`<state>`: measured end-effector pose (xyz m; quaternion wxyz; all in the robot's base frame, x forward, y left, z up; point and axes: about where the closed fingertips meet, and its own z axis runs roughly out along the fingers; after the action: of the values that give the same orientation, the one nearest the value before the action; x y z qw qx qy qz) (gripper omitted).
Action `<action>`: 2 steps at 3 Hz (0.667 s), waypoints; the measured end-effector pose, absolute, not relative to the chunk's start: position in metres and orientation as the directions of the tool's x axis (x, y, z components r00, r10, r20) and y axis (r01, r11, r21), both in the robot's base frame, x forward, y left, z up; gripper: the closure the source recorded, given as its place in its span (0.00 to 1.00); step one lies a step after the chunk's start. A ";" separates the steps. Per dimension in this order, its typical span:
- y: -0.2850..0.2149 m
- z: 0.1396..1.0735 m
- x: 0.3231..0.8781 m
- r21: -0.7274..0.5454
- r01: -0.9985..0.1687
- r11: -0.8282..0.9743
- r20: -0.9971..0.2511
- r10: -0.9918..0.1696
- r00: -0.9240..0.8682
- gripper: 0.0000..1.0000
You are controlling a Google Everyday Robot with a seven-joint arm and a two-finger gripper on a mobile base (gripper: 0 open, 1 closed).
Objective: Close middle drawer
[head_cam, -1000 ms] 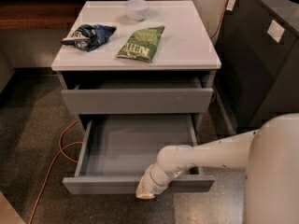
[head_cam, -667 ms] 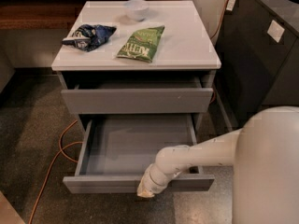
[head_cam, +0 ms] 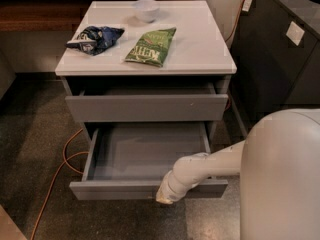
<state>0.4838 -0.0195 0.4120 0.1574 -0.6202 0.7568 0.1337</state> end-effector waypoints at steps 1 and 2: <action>-0.034 0.412 0.508 -0.022 -0.975 0.222 -0.445 -0.875 -0.190 1.00; -0.043 0.415 0.529 -0.046 -0.973 0.227 -0.488 -0.855 -0.176 1.00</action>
Offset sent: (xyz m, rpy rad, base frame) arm 0.0713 -0.0365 0.0083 0.1313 -0.1172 -0.0390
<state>0.5290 -0.0431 0.4146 0.2116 -0.6058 0.7541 0.1397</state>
